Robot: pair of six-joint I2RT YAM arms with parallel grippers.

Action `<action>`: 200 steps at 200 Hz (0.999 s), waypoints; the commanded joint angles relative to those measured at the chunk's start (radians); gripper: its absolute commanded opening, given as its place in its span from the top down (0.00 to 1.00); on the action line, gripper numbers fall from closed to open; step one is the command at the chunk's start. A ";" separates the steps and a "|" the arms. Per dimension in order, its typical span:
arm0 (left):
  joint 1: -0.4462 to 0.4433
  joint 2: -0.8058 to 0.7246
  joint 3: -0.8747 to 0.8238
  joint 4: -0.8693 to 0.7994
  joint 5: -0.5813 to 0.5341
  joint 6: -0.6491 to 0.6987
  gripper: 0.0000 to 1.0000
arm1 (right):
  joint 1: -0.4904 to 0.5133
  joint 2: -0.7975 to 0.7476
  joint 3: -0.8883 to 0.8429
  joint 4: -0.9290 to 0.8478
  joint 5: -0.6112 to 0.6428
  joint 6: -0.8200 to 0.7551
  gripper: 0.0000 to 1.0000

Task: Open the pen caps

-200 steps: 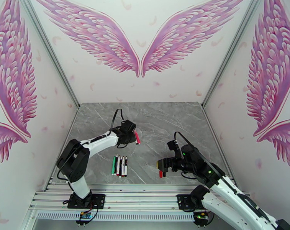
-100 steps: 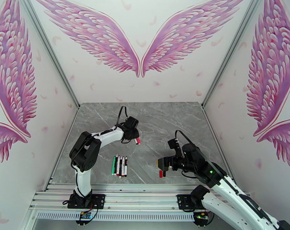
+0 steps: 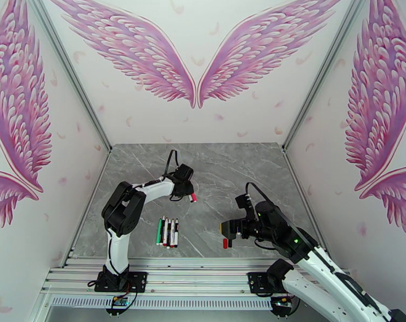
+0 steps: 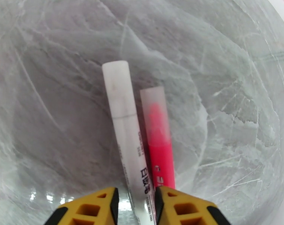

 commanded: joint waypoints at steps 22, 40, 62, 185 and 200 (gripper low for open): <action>0.011 0.029 0.040 -0.044 -0.007 0.026 0.68 | 0.009 -0.010 0.006 -0.031 0.017 -0.018 0.01; 0.017 0.023 0.040 -0.078 -0.037 0.031 0.70 | 0.009 -0.011 0.003 -0.030 0.020 -0.017 0.01; 0.024 0.015 0.037 -0.121 -0.075 0.058 0.71 | 0.009 -0.010 0.002 -0.028 0.021 -0.015 0.01; 0.045 0.095 0.167 -0.351 -0.248 0.200 0.77 | 0.009 -0.011 0.000 -0.028 0.024 -0.017 0.01; 0.045 0.079 0.165 -0.338 -0.239 0.208 0.79 | 0.008 -0.010 0.000 -0.024 0.024 -0.017 0.01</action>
